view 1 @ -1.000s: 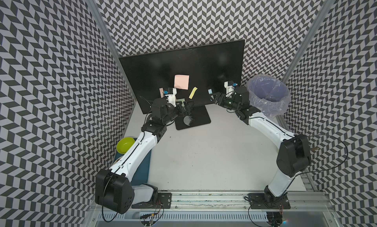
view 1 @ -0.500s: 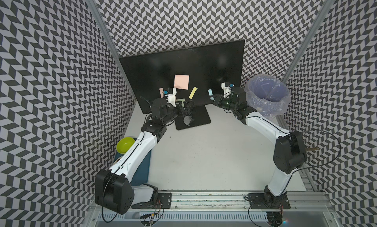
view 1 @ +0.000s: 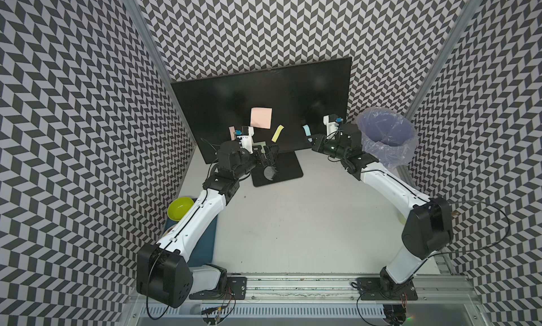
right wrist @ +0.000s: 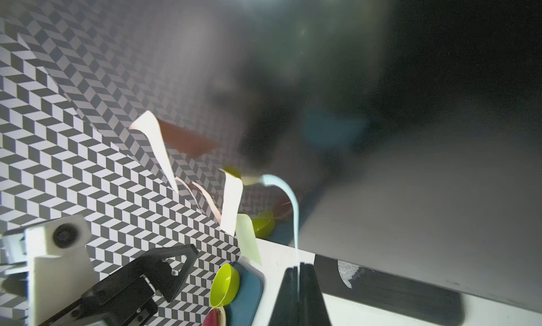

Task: Remove the sticky note from the monitor
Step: Tear off the sticky note from the monitor, then place the sticky note in the trash bin.

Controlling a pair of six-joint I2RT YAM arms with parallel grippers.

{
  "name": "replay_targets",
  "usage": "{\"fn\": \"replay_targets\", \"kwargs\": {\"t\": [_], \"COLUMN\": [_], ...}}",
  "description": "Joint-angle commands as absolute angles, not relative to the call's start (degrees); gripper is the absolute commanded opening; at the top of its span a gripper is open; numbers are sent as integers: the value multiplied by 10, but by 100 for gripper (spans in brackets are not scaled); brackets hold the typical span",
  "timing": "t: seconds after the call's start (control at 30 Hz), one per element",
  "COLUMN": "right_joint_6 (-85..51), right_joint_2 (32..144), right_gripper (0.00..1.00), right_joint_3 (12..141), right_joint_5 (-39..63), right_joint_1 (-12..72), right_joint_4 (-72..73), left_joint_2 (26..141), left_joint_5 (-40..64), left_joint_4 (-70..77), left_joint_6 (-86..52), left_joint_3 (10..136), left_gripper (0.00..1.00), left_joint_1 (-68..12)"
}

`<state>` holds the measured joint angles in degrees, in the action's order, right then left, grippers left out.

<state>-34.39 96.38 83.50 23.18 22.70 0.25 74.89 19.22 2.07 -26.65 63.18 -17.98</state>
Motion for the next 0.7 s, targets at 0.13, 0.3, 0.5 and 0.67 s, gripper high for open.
{"fn": "replay_targets", "kwargs": {"t": [0.13, 0.3, 0.5, 0.67], "right_joint_6": [-244, -192, -142, -116], "right_joint_2": [845, 823, 836, 875], "right_gripper": [0, 0, 0, 2], "right_joint_3": [815, 830, 840, 865], "right_joint_5": [151, 159, 129, 99], "right_joint_1": [139, 13, -98, -129], "right_joint_4": [-58, -110, -150, -173], "left_joint_2": [745, 745, 746, 748], "left_joint_5": [191, 174, 151, 142], "left_joint_4": [31, 31, 21, 19], "left_joint_6": [-266, -274, -282, -294], "left_joint_3": [635, 636, 638, 639], "left_gripper": [100, 100, 100, 100], "left_joint_1": [-182, -183, -185, -187]}}
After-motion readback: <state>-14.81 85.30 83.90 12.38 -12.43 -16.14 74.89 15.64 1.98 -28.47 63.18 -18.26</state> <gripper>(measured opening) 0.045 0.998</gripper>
